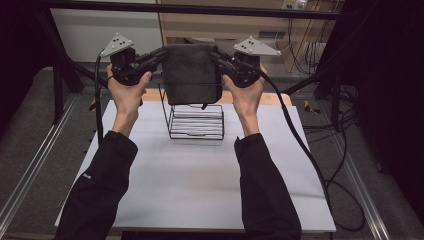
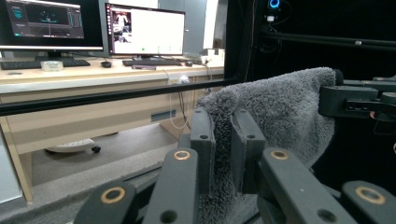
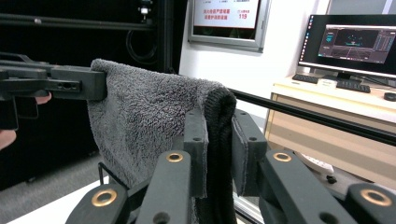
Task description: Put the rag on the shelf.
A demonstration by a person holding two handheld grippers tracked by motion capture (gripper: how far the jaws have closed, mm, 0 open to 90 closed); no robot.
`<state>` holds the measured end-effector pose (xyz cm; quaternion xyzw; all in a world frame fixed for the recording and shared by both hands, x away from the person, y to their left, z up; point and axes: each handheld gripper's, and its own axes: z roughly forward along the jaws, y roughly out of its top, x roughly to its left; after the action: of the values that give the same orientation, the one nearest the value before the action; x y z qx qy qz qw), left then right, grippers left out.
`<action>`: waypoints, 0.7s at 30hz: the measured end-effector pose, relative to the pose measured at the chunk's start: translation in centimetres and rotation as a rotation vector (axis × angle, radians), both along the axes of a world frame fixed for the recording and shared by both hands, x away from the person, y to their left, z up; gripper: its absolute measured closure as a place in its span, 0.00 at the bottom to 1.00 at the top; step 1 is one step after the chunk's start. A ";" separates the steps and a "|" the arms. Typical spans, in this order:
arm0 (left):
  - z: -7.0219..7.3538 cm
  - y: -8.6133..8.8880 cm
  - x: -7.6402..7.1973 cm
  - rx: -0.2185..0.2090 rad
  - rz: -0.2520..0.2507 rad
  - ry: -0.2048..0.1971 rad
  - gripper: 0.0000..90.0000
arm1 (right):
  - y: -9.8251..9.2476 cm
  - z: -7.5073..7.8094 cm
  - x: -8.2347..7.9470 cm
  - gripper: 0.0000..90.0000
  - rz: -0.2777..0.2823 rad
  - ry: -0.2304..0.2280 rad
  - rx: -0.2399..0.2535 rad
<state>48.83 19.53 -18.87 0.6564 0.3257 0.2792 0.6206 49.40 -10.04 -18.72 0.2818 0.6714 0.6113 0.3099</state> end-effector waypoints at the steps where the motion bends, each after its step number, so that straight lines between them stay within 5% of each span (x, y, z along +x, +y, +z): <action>1: 0.0 0.0 -0.1 -0.001 -0.002 0.000 0.90 | 0.0 0.0 0.0 0.87 0.001 0.003 -0.003; 16: -1.2 0.2 -0.3 0.022 -0.018 0.033 0.90 | 0.3 -0.4 -0.5 0.87 0.006 0.022 -0.075; 21: -1.4 0.0 -0.6 0.064 -0.021 0.036 0.90 | -0.2 -1.1 -0.6 0.87 0.015 0.035 -0.085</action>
<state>48.26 19.48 -20.30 0.6842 0.3210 0.2709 0.5962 48.77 -10.22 -19.78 0.2741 0.7041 0.5795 0.3055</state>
